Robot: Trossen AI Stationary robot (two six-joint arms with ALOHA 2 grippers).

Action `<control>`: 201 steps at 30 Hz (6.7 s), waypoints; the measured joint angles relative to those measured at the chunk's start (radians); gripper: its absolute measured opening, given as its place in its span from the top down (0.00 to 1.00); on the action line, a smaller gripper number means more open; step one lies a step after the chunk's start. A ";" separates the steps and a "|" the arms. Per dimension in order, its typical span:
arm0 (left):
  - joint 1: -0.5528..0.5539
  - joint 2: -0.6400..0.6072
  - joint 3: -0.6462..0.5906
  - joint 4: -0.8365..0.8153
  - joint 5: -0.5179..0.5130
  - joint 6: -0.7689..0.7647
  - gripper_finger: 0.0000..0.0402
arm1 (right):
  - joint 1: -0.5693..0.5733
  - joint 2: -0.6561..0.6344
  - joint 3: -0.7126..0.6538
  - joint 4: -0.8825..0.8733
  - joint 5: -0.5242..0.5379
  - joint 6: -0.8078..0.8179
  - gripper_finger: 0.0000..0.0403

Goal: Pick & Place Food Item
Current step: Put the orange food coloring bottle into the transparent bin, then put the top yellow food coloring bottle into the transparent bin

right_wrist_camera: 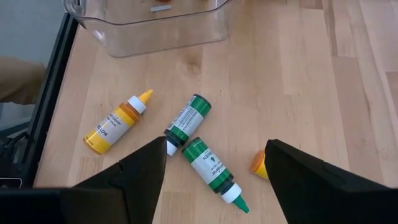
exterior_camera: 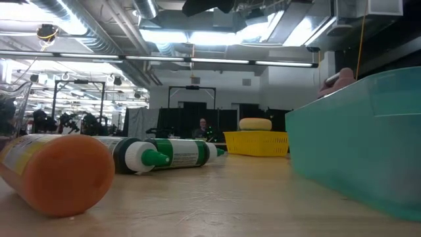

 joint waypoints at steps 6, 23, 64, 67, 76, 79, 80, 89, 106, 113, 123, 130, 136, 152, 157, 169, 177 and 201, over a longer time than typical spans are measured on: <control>0.000 -0.021 0.026 -0.003 -0.028 -0.006 0.46 | 0.000 0.000 0.000 0.000 0.000 0.000 0.34; 0.040 -0.031 0.180 -0.034 -0.396 0.204 0.48 | 0.000 0.000 0.000 0.007 -0.004 0.003 0.34; 0.788 0.122 0.016 0.569 -0.305 1.472 0.48 | 0.034 0.061 -0.001 -0.137 0.165 0.385 0.34; 0.837 0.121 0.016 0.568 -0.308 1.483 0.48 | 0.018 0.091 -0.001 -0.165 0.282 0.591 0.34; 0.970 0.073 -0.054 0.632 -0.247 1.588 0.48 | -0.011 0.166 -0.001 -0.166 0.304 0.776 0.34; 1.019 -0.035 -0.121 0.698 -0.086 1.573 0.48 | 0.000 0.162 -0.001 -0.176 0.340 0.807 0.34; 1.033 -0.088 -0.144 0.717 -0.057 1.558 0.48 | 0.006 0.159 -0.001 -0.182 0.341 0.816 0.34; 1.026 -0.692 -0.305 0.702 -0.127 1.457 0.48 | 0.071 0.154 -0.001 -0.176 0.468 0.939 0.34; 0.919 -1.318 -0.319 0.627 -0.067 1.438 0.48 | -0.076 0.272 0.000 0.115 0.450 1.452 0.34; 0.921 -1.318 -0.307 0.607 0.048 1.425 0.48 | -0.098 0.369 0.000 0.133 0.304 1.655 0.34; 0.921 -1.319 -0.306 0.554 0.161 1.430 0.48 | -0.094 0.369 0.090 0.080 0.262 1.696 0.34; 0.921 -1.319 -0.306 0.541 0.218 1.445 0.48 | -0.098 0.366 0.289 0.022 0.363 1.418 0.34; 0.921 -1.319 -0.306 0.541 0.225 1.474 0.48 | -0.119 0.365 0.380 -0.311 0.212 1.313 0.34; 0.921 -1.319 -0.305 0.545 0.213 1.484 0.48 | -0.185 0.487 0.380 -0.471 0.078 0.959 0.34; 0.921 -1.319 -0.305 0.545 0.210 1.484 0.48 | -0.208 0.528 0.380 -0.476 0.018 0.894 0.34; 0.921 -1.319 -0.305 0.545 0.210 1.500 0.48 | -0.220 0.549 0.380 -0.482 -0.029 0.853 0.35; 0.921 -1.319 -0.305 0.545 0.212 1.518 0.48 | -0.217 0.550 0.380 -0.497 -0.049 0.834 0.44; 0.921 -1.319 -0.305 0.545 0.204 1.571 0.48 | -0.215 0.529 0.243 -0.390 -0.039 0.733 0.68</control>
